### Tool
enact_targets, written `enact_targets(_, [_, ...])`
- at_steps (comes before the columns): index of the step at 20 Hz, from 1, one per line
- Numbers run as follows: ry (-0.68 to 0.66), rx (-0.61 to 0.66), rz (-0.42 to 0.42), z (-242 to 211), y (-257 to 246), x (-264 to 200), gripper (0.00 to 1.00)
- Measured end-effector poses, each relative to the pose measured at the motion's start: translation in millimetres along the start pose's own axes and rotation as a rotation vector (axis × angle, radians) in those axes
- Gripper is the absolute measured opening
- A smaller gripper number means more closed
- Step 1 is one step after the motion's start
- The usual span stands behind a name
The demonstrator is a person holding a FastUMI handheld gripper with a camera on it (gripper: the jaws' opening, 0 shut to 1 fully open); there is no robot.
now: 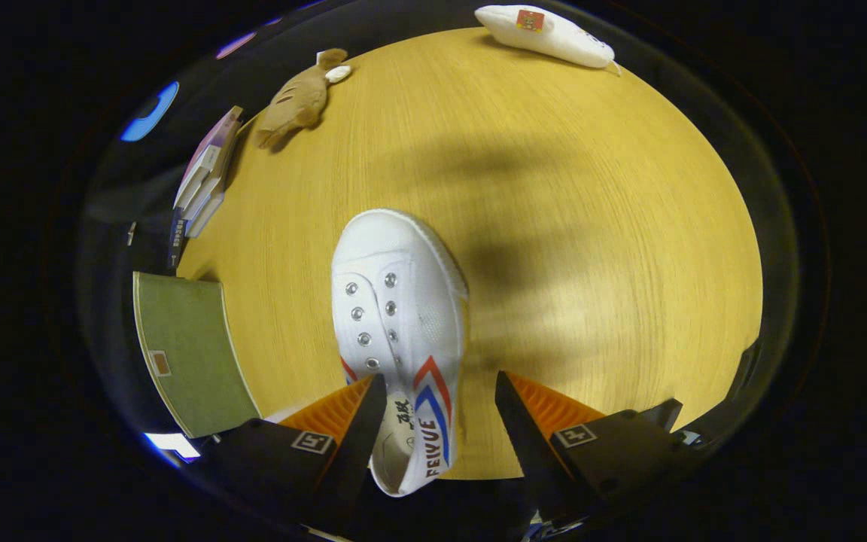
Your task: Open the storage box then place both shoes into the box .Put the left shoe in first, then the right shoe, with the right side of both shoes facing outward in a uniform manner.
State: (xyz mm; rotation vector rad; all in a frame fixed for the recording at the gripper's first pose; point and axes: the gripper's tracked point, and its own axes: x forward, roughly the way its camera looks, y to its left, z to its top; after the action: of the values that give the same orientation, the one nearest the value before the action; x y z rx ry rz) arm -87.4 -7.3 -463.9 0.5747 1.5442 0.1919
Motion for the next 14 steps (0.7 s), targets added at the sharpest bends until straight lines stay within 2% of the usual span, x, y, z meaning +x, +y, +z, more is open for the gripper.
enact_targets(2, [0.013,-0.034,0.008,1,4,8,0.8])
enact_targets(3, [0.022,-0.054,-0.022,2,-2,12,0.75])
enact_targets(4, [0.048,-0.062,-0.003,-2,0,18,0.62])
enact_targets(5, [0.057,-0.077,0.013,0,-2,5,0.52])
enact_targets(8, [0.054,0.039,0.094,6,-9,3,0.15])
enact_targets(10, [0.05,0.087,0.118,1,-5,1,0.08])
enact_targets(14, [-0.005,0.154,0.167,-1,6,-23,0.08])
